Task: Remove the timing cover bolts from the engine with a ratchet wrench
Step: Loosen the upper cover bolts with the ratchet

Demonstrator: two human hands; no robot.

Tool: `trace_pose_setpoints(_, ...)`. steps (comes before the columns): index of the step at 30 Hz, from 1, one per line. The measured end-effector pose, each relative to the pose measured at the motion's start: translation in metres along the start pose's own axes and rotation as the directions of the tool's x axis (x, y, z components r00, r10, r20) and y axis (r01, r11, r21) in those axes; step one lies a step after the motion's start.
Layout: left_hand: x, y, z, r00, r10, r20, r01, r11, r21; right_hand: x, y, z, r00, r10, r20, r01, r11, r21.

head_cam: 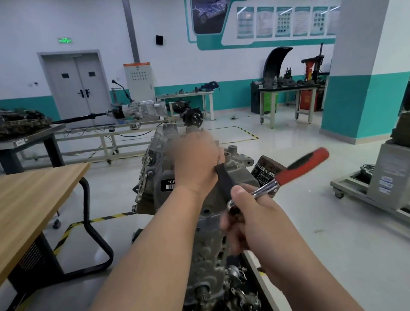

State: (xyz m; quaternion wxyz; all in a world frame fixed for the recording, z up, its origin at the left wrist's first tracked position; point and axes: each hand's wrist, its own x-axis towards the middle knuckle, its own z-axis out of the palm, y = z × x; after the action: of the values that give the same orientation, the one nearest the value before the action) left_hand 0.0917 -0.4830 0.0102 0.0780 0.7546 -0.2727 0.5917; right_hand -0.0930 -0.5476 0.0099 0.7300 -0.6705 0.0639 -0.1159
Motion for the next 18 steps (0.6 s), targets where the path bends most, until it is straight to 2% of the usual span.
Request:
trace_pose_setpoints(2, -0.001, 0.000, -0.003, 0.999, -0.014, 0.044, 0.014, 1.000, 0.010, 0.001, -0.001, -0.002, 0.993, -0.100, -0.070, 0.076, 0.954, -0.289)
trace_pose_setpoints(3, -0.002, 0.002, -0.005, 0.999, -0.022, 0.047, 0.022, 1.000, 0.006, 0.000, -0.002, -0.001, 0.983, -0.166, -0.074, 0.112, 0.874, -0.473)
trace_pose_setpoints(5, 0.001, 0.006, -0.008, 0.995, -0.098, 0.033, 0.099, 0.994, -0.034, -0.001, -0.007, 0.002, 0.951, -0.309, -0.033, 0.157, 0.571, -0.806)
trace_pose_setpoints(6, 0.002, 0.006, -0.007, 0.988, -0.131, 0.083, 0.139, 0.985, -0.099, -0.002, -0.010, 0.004, 0.929, -0.370, 0.002, 0.172, 0.428, -0.887)
trace_pose_setpoints(7, 0.004, 0.007, -0.011, 0.972, -0.087, 0.217, 0.123, 0.980, -0.155, -0.003, -0.013, 0.006, 0.913, -0.407, 0.034, 0.182, 0.329, -0.927)
trace_pose_setpoints(8, 0.004, 0.007, -0.014, 0.918, -0.053, 0.394, 0.123, 0.980, -0.156, -0.004, -0.016, 0.008, 0.905, -0.422, 0.053, 0.182, 0.271, -0.945)
trace_pose_setpoints(9, 0.003, 0.007, -0.009, 0.880, -0.036, 0.474, 0.089, 0.992, -0.090, -0.003, -0.017, 0.009, 0.901, -0.430, 0.058, 0.176, 0.239, -0.955)
trace_pose_setpoints(10, 0.008, 0.010, -0.017, 0.776, -0.068, 0.628, 0.131, 0.990, -0.055, -0.004, -0.018, 0.010, 0.896, -0.439, 0.058, 0.171, 0.223, -0.960)
trace_pose_setpoints(11, 0.006, 0.005, -0.024, 0.694, -0.127, 0.709, 0.127, 0.990, 0.052, -0.004, -0.018, 0.009, 0.890, -0.453, 0.051, 0.166, 0.219, -0.961)
trace_pose_setpoints(12, 0.007, 0.001, -0.029, 0.691, -0.186, 0.699, 0.102, 0.982, 0.161, -0.005, -0.016, 0.008, 0.884, -0.465, 0.039, 0.161, 0.227, -0.960)
trace_pose_setpoints(14, 0.012, 0.011, -0.029, 0.866, -0.219, 0.449, 0.168, 0.974, 0.151, -0.004, -0.011, 0.005, 0.876, -0.481, 0.017, 0.165, 0.266, -0.950)
trace_pose_setpoints(15, 0.012, 0.012, -0.028, 0.867, -0.210, 0.451, 0.185, 0.978, 0.099, -0.003, -0.009, 0.004, 0.878, -0.479, 0.005, 0.172, 0.306, -0.936)
trace_pose_setpoints(16, 0.011, 0.011, -0.029, 0.892, -0.170, 0.419, 0.212, 0.976, -0.055, -0.002, -0.007, 0.003, 0.887, -0.461, -0.013, 0.178, 0.367, -0.913)
trace_pose_setpoints(18, 0.008, 0.013, -0.030, 0.923, -0.134, 0.360, 0.144, 0.990, -0.002, 0.002, -0.004, 0.003, 0.926, -0.371, -0.069, 0.181, 0.597, -0.782)
